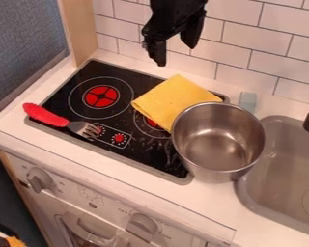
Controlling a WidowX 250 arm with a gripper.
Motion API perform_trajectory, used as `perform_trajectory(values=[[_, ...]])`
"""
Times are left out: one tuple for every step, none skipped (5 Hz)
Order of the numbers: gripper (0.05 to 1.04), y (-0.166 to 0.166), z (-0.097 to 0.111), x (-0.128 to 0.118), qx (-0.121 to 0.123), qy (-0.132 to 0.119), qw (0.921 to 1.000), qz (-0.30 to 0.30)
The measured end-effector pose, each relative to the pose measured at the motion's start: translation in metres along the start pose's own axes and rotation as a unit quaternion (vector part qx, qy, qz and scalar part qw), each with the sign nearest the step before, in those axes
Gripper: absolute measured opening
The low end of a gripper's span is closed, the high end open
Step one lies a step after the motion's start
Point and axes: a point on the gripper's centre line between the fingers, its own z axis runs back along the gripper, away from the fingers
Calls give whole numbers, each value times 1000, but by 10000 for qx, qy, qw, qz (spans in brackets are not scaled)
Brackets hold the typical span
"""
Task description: Moved the yellow clothe between the fork and the silver pot
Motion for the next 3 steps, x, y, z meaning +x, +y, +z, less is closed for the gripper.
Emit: perform_trajectory(values=[[1001,3,-11,-3,159,77,9998,-16],[1001,8,-31,-10,472,238,9985,-117],[1001,8,-45,-14,588,346,9976,-136]])
